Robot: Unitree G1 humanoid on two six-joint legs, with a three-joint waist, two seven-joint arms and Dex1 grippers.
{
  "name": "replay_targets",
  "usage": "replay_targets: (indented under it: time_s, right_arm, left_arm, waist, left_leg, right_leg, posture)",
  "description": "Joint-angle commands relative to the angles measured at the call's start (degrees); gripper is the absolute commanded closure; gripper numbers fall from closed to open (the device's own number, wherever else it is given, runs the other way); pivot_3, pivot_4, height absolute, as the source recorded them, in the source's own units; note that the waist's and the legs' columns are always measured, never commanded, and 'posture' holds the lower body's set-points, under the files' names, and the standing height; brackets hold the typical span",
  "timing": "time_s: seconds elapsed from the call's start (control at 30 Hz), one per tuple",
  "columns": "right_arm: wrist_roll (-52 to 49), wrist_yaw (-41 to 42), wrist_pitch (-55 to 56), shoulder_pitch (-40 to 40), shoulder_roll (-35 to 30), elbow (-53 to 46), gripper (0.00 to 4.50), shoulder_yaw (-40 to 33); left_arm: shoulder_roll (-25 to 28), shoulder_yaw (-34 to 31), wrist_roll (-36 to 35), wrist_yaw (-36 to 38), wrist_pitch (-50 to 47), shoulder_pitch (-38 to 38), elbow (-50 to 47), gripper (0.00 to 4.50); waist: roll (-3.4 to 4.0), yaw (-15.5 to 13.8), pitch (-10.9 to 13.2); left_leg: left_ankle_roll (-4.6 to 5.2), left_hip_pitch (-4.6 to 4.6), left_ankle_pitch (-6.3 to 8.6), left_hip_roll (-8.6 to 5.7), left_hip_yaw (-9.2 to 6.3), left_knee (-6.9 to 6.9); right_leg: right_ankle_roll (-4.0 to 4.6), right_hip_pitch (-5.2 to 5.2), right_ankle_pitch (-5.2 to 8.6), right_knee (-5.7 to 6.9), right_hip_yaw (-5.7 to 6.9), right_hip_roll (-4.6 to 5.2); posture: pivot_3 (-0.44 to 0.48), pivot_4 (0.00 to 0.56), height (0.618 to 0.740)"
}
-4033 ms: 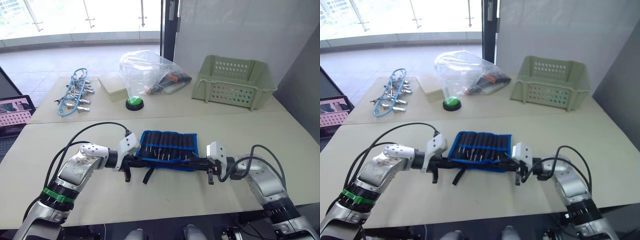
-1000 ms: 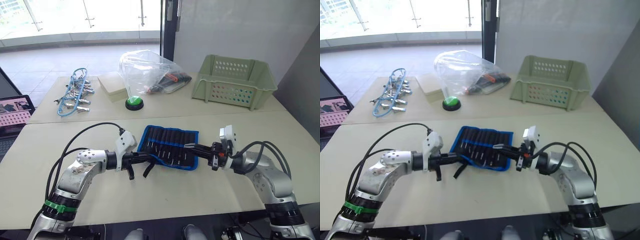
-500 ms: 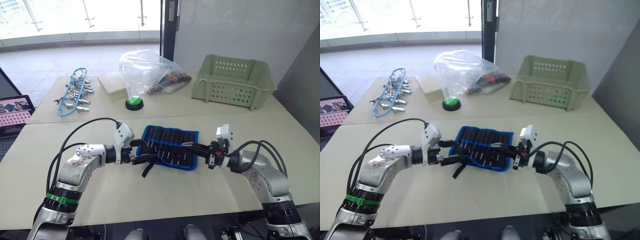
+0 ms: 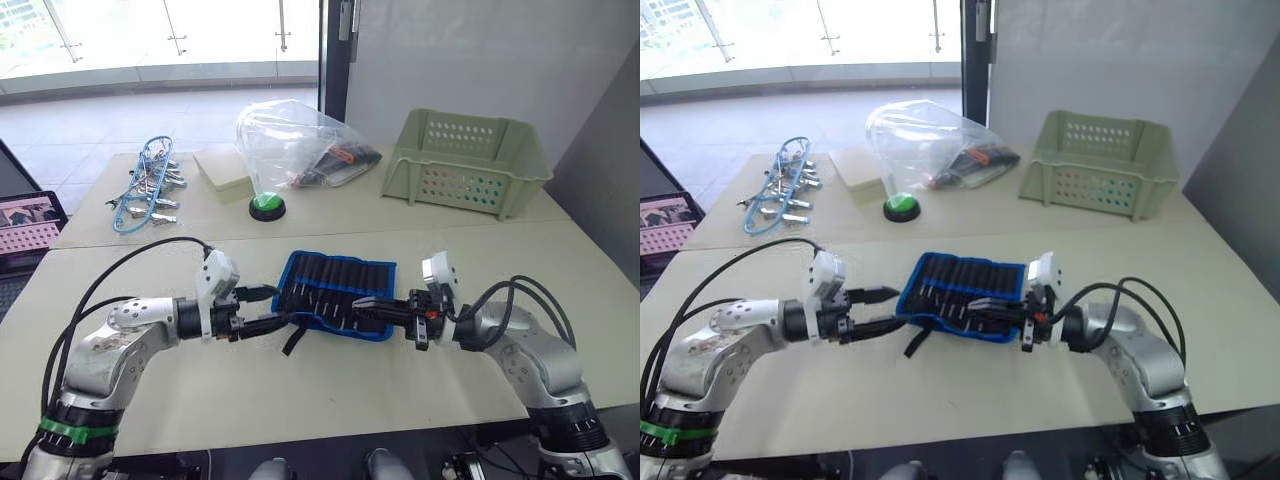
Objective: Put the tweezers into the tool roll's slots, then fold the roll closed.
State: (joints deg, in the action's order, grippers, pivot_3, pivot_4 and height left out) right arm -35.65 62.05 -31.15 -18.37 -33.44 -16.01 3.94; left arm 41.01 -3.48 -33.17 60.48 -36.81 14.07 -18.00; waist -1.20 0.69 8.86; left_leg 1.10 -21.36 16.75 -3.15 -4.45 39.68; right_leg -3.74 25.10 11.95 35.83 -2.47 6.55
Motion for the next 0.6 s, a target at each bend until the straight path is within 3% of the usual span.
replay_targets:
  time_s: [0.03,0.23,0.6]
  right_arm:
    - [1.8,0.7,0.4,1.8,-0.7,-3.3,4.50,3.4]
    - [10.7,-0.9,5.7,3.5,-0.5,-1.9,4.50,10.1]
    - [21.8,-11.1,12.6,-0.7,5.1,9.9,4.50,9.5]
  left_arm:
    - [2.5,1.9,-0.8,3.0,-0.1,-1.9,-3.8,2.55]
    - [1.9,8.5,6.4,1.5,5.0,-1.2,-0.9,4.48]
    - [-6.7,13.0,14.0,-3.1,12.2,6.5,11.4,4.48]
  waist:
    - [0.00,-0.1,0.0]
    - [0.00,0.0,0.0]
    - [0.00,0.0,0.0]
  left_leg:
    - [0.00,0.00,0.00,0.00,0.00,0.01]
    - [0.00,0.02,0.00,-0.09,0.02,0.03]
    - [-0.05,0.03,-0.03,-0.11,0.02,0.04]
  right_leg:
    - [0.00,-0.03,0.00,-0.03,0.01,0.00]
    - [0.00,-0.05,0.00,-0.02,0.03,0.00]
    - [0.04,-0.03,-0.02,-0.01,0.02,-0.02]
  posture:
    - [0.000,0.150,0.740]
    - [0.000,0.150,0.740]
    - [0.000,0.150,0.740]
